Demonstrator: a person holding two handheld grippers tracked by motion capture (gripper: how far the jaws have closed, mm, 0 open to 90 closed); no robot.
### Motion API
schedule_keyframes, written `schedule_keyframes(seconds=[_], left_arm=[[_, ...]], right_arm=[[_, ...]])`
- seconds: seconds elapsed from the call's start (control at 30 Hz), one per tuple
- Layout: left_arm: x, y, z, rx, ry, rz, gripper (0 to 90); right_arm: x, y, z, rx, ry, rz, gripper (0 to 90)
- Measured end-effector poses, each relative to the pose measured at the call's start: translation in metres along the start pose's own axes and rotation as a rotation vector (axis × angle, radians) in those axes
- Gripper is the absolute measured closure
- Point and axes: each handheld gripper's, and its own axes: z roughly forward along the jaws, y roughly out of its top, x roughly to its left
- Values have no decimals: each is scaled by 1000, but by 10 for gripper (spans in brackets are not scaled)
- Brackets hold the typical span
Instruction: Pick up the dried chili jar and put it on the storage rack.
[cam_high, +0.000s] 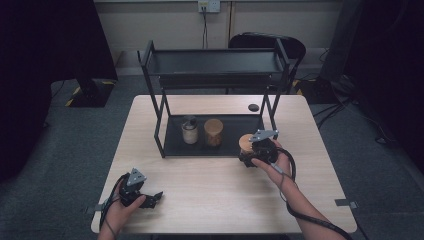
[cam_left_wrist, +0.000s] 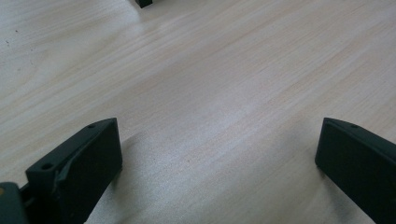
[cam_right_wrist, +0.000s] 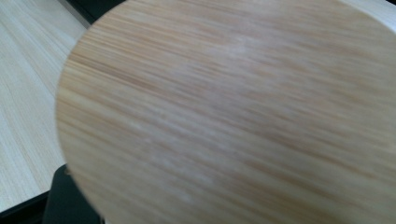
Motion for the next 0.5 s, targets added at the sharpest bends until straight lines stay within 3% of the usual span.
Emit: schedule_keyframes(seconds=[0.5], left_arm=[[0,0,0,-1,-1,1,0]], right_arm=[[-5,12,4,12,-9,-3,256]])
